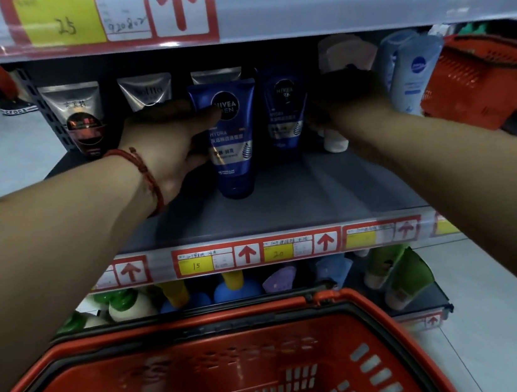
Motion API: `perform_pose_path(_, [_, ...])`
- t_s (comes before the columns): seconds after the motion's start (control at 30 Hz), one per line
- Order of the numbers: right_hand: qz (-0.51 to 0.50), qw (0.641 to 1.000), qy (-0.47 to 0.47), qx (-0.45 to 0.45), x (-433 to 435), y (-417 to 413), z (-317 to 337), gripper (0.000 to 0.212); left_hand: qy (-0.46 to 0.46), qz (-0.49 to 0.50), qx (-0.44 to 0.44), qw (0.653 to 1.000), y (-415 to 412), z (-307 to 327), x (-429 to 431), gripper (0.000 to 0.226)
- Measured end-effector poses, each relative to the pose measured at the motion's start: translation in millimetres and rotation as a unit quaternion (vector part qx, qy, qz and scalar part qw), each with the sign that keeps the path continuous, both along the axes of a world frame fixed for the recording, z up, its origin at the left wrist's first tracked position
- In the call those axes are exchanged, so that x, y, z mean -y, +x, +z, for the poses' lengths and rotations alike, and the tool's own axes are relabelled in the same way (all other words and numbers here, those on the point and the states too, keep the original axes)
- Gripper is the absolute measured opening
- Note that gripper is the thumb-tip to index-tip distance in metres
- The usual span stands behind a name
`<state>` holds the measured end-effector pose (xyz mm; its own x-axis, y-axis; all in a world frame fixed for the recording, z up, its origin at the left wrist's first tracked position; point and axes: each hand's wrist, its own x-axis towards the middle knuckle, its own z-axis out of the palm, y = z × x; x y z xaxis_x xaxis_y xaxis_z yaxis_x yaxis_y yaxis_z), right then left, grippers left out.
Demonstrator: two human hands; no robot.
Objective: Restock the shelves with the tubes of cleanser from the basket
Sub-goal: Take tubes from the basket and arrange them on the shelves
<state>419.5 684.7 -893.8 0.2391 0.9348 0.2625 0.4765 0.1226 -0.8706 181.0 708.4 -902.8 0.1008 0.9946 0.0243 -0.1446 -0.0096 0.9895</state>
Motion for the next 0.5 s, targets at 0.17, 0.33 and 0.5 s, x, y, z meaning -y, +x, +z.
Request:
perform_pose_path(0.17, [0.019,0.986,-0.056,-0.154,31.3,14.2,-1.1,0.012,0.017,-0.038,-0.011,0.999,23.2,9.5,-3.8,0.034])
perform_pose_path(0.33, [0.012,0.983,-0.062,-0.174,49.8,21.5,-11.7,0.009,0.017,-0.052,-0.018,0.998,58.5,5.6,-0.2,0.018])
perform_pose_path(0.5, [0.012,0.982,-0.082,-0.172,51.8,23.7,-20.7,0.015,0.014,-0.028,-0.04,0.999,67.6,-4.8,-9.5,0.036])
